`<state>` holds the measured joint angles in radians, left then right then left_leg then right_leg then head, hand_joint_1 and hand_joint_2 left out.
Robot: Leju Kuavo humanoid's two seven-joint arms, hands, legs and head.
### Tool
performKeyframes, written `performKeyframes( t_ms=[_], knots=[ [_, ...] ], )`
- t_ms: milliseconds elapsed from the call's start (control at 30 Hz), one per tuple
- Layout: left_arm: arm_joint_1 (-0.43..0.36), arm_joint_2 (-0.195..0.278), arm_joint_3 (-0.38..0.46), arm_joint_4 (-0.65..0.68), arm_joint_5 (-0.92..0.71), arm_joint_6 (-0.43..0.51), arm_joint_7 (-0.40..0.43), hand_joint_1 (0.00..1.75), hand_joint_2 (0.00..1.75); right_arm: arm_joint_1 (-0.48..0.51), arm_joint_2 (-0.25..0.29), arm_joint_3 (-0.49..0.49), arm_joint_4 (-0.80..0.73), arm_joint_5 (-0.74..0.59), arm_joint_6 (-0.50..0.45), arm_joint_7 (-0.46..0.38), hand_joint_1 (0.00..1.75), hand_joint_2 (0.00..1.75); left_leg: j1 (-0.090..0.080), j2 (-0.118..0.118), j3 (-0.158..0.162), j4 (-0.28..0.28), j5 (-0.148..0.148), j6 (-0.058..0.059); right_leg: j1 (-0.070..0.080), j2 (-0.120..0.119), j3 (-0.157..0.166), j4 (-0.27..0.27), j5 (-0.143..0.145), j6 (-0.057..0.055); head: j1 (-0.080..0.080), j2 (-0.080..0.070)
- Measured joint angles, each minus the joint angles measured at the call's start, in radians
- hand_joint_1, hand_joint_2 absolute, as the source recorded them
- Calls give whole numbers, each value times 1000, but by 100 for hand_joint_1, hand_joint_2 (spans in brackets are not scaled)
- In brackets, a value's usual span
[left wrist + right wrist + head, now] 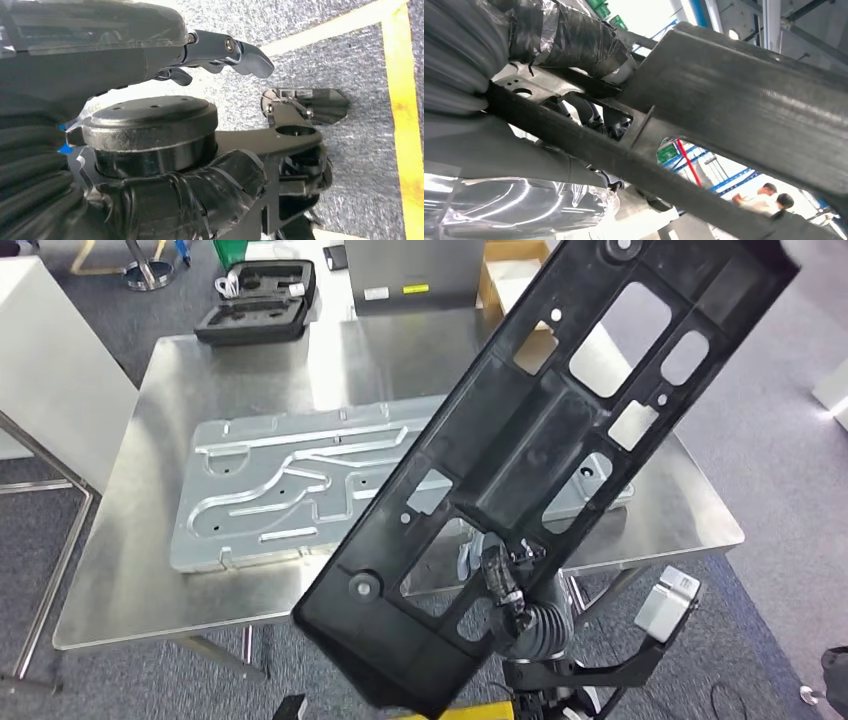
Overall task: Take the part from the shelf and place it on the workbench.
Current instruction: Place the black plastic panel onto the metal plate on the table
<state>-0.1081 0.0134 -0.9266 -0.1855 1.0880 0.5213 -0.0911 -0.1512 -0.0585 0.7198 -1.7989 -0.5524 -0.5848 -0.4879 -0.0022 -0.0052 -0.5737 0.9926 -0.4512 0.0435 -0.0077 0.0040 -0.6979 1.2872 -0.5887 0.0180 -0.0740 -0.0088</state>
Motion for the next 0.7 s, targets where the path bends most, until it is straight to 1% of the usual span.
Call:
performKeyframes(
  t_ms=[33, 67, 100, 133, 167, 200, 233, 267, 333, 367, 400, 433, 467, 500, 533, 567, 600, 633, 667, 700],
  knots=[
    [1, 0, 0, 0, 0, 0, 0, 0, 175, 1, 0, 0, 0, 0, 0, 3, 166, 175, 0, 0, 4, 2, -6, 0, -2, 0, -19, 21, 7, 3, 0, 0],
    [2, 0, 0, 0, 0, 0, 0, 0, 175, 2, 0, 0, 0, 0, 0, 5, 166, 175, 1, -1, 10, 4, -12, -2, -5, 0, -20, 4, 31, 5, 0, 0],
    [2, 0, 0, 0, 0, 0, 0, 0, 175, 2, -1, 0, 1, 0, 0, 7, 166, 175, 2, -1, 16, 7, -19, -4, -9, -1, -4, -44, 68, 7, 0, 0],
    [2, 0, 0, 0, 0, 0, 0, 0, 175, 2, -1, 0, 1, 0, 0, 9, 166, 175, 3, -2, 23, 12, -27, -8, -12, -1, 23, -112, 105, 9, 0, 0],
    [2, 0, 0, 0, 1, 0, 0, 0, 175, 2, -1, 0, 1, 0, 0, 9, 166, 175, 2, -3, 26, 18, -36, -14, -13, -1, 49, -171, 129, 10, 2, 0],
    [1, 0, 0, 0, 1, 0, 0, 0, 175, 2, -1, 0, 2, 0, 1, 9, 166, 175, 1, -4, 26, 22, -43, -20, -13, 0, 68, -210, 140, 7, 3, 0],
    [1, 1, 0, 0, 1, 0, 0, 0, 175, 2, -1, 0, 2, 0, 1, 9, 166, 175, 0, -5, 26, 26, -50, -27, -12, 1, 78, -230, 139, 3, 3, 0],
    [0, 1, 0, 0, 1, 0, 1, 0, 175, 3, -1, 0, 2, 0, 2, 9, 166, 175, -2, -5, 24, 26, -53, -32, -9, 3, 81, -231, 133, -3, 3, 0],
    [0, 1, 0, 0, 1, 0, 1, 0, 175, 3, -1, 0, 2, 0, 2, 9, 166, 175, 0, -4, 29, 27, -61, -41, -10, 6, 87, -233, 128, -17, 2, 0],
    [-1, 1, 0, 0, 1, 0, 1, 0, 175, 3, 0, 0, 2, 0, 2, 9, 166, 175, 1, -3, 25, 43, -71, -46, -11, 6, 92, -236, 125, -23, 0, 0],
    [-1, 1, 0, 0, 1, 0, 1, 0, 175, 3, 0, 0, 2, 0, 3, 9, 166, 175, 2, -2, 10, 78, -87, -51, -12, 5, 99, -238, 122, -30, -2, 0],
    [-2, 1, 0, 0, 1, 0, 1, 0, 175, 3, 0, 0, 2, 0, 3, 10, 166, 175, 3, -1, -18, 134, -110, -55, -11, 4, 105, -239, 118, -35, -3, 0],
    [-2, 1, 0, 0, 1, 1, 1, 0, 175, 3, 0, 0, 2, 0, 3, 10, 166, 175, 3, -1, -59, 203, -135, -57, -10, 2, 110, -239, 113, -39, -4, 0],
    [-1, 1, 0, 0, 1, 1, 1, 0, 175, 4, 0, 0, 2, 0, 3, 10, 166, 175, 3, -1, -103, 270, -153, -59, -8, 2, 115, -239, 108, -41, -4, 0],
    [-1, 1, 0, 0, 1, 1, 2, 0, 175, 4, 0, 0, 2, 0, 3, 10, 166, 175, 3, -1, -137, 314, -154, -58, -6, 3, 121, -239, 103, -42, -4, 0],
    [0, 1, 0, 0, 1, 1, 2, 0, 175, 5, 0, 0, 2, 0, 2, 10, 166, 175, 3, -1, -154, 321, -135, -55, -4, 4, 129, -239, 97, -43, -5, 0],
    [1, 1, 0, 0, 2, 1, 3, 0, 175, 5, 0, 0, 2, -1, 2, 10, 166, 175, 2, -1, -151, 290, -97, -50, -3, 5, 140, -239, 90, -43, -4, 0],
    [1, 1, 0, 0, 2, 1, 4, 0, 175, 5, 0, 0, 2, -1, 2, 10, 166, 175, 0, -1, -131, 226, -46, -43, -2, 7, 151, -240, 82, -43, -4, 0],
    [1, 2, 0, 0, 2, 1, 5, 0, 175, 5, 0, 0, 3, -1, 2, 10, 166, 175, -4, -1, -104, 159, -7, -35, -1, 8, 161, -241, 74, -41, -4, 0],
    [1, 3, 0, 0, 2, 2, 5, 0, 175, 5, 0, 0, 3, -2, 3, 10, 166, 175, -9, -1, -78, 99, 17, -28, 0, 9, 168, -243, 68, -38, -3, 0]
  ],
)
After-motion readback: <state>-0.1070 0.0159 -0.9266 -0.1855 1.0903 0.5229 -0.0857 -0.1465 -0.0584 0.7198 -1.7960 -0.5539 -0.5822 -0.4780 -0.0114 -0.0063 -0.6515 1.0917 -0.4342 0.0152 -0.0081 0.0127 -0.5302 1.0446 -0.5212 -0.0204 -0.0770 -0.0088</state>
